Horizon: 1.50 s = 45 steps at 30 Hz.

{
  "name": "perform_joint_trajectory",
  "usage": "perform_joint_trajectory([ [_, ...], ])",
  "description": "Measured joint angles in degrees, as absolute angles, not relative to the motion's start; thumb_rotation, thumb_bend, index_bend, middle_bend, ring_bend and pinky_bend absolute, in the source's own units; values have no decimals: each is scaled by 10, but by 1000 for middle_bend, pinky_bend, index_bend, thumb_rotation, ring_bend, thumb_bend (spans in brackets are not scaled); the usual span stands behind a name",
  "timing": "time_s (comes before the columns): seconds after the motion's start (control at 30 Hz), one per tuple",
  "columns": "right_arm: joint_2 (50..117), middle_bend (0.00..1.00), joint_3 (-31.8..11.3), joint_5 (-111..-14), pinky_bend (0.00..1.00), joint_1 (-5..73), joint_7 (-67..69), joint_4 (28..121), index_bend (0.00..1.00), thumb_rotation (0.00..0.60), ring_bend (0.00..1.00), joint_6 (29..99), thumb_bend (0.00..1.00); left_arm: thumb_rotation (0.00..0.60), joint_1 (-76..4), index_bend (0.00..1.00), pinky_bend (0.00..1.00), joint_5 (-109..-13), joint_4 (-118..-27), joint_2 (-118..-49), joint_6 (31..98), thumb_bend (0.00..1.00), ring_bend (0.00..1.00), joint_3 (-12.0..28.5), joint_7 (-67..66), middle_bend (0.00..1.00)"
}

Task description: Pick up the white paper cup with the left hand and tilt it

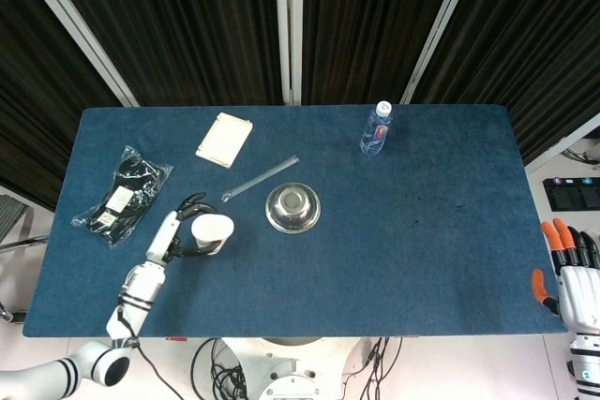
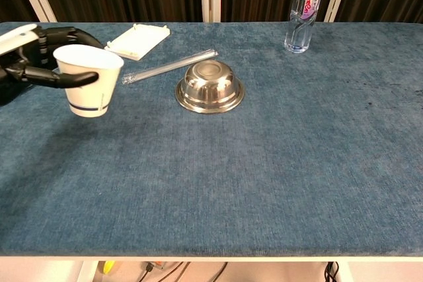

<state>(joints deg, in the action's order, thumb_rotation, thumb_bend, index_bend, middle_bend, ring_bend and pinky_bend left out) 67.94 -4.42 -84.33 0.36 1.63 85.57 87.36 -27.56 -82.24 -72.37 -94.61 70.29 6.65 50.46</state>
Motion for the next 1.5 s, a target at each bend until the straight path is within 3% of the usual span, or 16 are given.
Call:
perform_joint_trajectory([
  [0.23, 685, 0, -43, -846, 0, 10, 5, 859, 0, 600, 0, 866, 484, 600, -250, 453, 17, -830, -576, -1030, 751, 216, 84, 73, 611, 409],
  [0.63, 683, 0, -42, -846, 0, 7, 14, 857, 0, 600, 0, 870, 484, 600, -242, 440, 17, -876, -431, -1107, 812, 216, 83, 54, 592, 387],
  [0.9, 685, 0, -43, -848, 0, 6, 26, 850, 0, 600, 0, 876, 484, 600, -244, 394, 15, -878, -408, -1120, 811, 196, 69, 52, 613, 312],
  [1.03, 685, 0, -45, -847, 0, 5, 30, 847, 0, 600, 0, 879, 484, 600, -245, 315, 13, -878, -404, -1119, 811, 179, 48, 52, 619, 256],
  [1.5, 690, 0, -49, -851, 0, 2, 37, 842, 0, 600, 0, 892, 484, 600, -239, 197, 13, -883, -425, -1105, 826, 163, 3, 48, 611, 184],
])
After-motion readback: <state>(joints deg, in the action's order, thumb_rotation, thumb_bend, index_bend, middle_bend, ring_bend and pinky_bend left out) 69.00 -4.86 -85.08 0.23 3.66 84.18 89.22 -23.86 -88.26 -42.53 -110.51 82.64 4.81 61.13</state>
